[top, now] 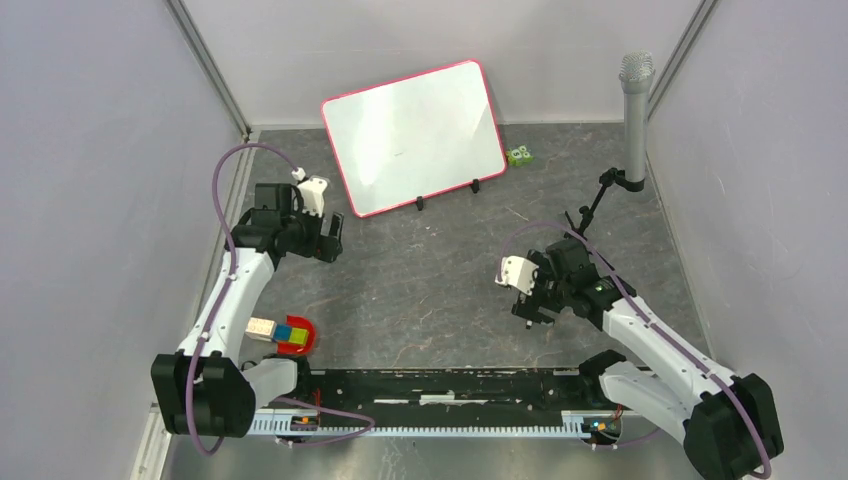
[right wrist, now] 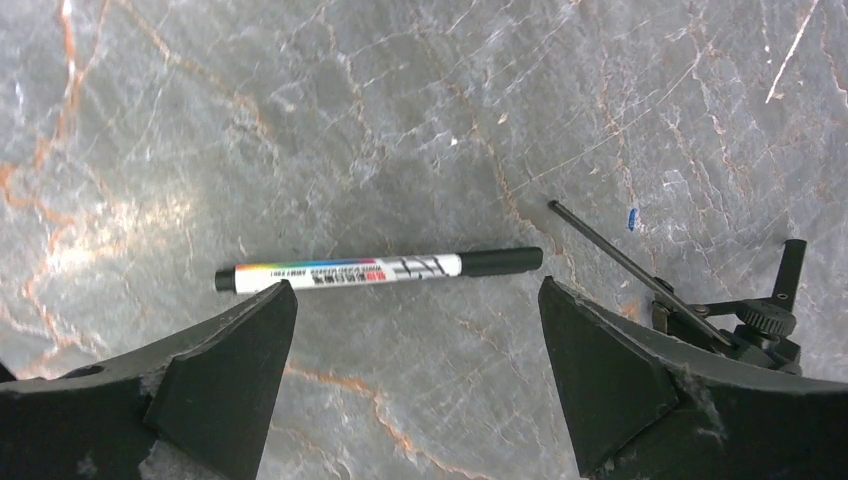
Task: Write a sentence on the whiteboard
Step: Open the whiteboard marker at the center of the board.
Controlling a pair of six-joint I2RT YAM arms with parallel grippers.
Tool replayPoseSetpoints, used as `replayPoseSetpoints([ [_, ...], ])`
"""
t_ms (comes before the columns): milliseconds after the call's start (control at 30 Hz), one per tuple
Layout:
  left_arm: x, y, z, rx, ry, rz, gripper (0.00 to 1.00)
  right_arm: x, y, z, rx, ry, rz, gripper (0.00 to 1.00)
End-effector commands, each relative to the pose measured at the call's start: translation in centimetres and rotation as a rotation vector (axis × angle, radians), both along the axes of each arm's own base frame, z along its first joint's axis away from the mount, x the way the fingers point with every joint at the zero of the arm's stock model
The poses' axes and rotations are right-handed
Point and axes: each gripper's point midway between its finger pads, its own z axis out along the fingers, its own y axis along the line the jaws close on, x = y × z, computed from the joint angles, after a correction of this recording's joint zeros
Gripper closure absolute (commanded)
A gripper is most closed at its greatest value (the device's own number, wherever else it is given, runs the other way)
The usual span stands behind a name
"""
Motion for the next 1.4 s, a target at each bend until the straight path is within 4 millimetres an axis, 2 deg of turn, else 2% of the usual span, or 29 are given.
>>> replayPoseSetpoints([
  [0, 0.6, -0.6, 2.2, -0.007, -0.057, -0.032, 0.0, -1.2, -1.3, 0.5, -0.129, 0.053, 0.12, 0.02],
  [33, 0.7, -0.7, 2.4, -0.01, -0.06, -0.031, 0.0, -1.2, -1.8, 0.3, -0.161, 0.073, 0.106, 0.01],
  [133, 1.0, -0.8, 2.9, -0.02, -0.066, -0.02, 0.0, -1.8, -3.1, -0.6, -0.238, 0.194, 0.032, 0.08],
  [233, 1.3, -0.9, 3.4, -0.034, -0.074, -0.007, 0.0, -3.3, -2.4, -1.5, -0.21, 0.331, 0.009, 0.09],
  [367, 1.6, -1.0, 4.4, -0.044, -0.097, 0.009, 0.0, -3.3, -1.9, -1.5, -0.198, 0.396, -0.018, 0.06],
  [467, 1.7, -0.8, 5.1, -0.042, -0.116, 0.019, 0.0, -4.0, -1.8, -2.5, -0.207, 0.469, -0.007, 0.03],
  [567, 1.8, -0.8, 5.3, -0.041, -0.123, 0.023, 0.0, -3.9, -1.7, -3.5, -0.221, 0.499, -0.004, 0.02],
  [700, 1.7, -0.7, 5.4, -0.036, -0.126, 0.029, 0.0, -2.6, -1.5, -4.3, -0.232, 0.491, -0.031, 0.02],
  [867, 1.6, -0.8, 5.5, -0.048, -0.128, 0.026, 0.0, -0.5, 0.9, -3.5, -0.15, 0.455, -0.016, 0.02],
  [1200, 1.6, -1.1, 5.3, -0.06, -0.119, 0.02, 0.0, 0.1, 5.6, -3.2, -0.074, 0.429, 0.078, 0.02],
  [1367, 1.7, -1.2, 5.1, -0.063, -0.11, 0.017, 0.0, 1.5, 6.3, -3.0, -0.107, 0.366, 0.071, 0.02],
])
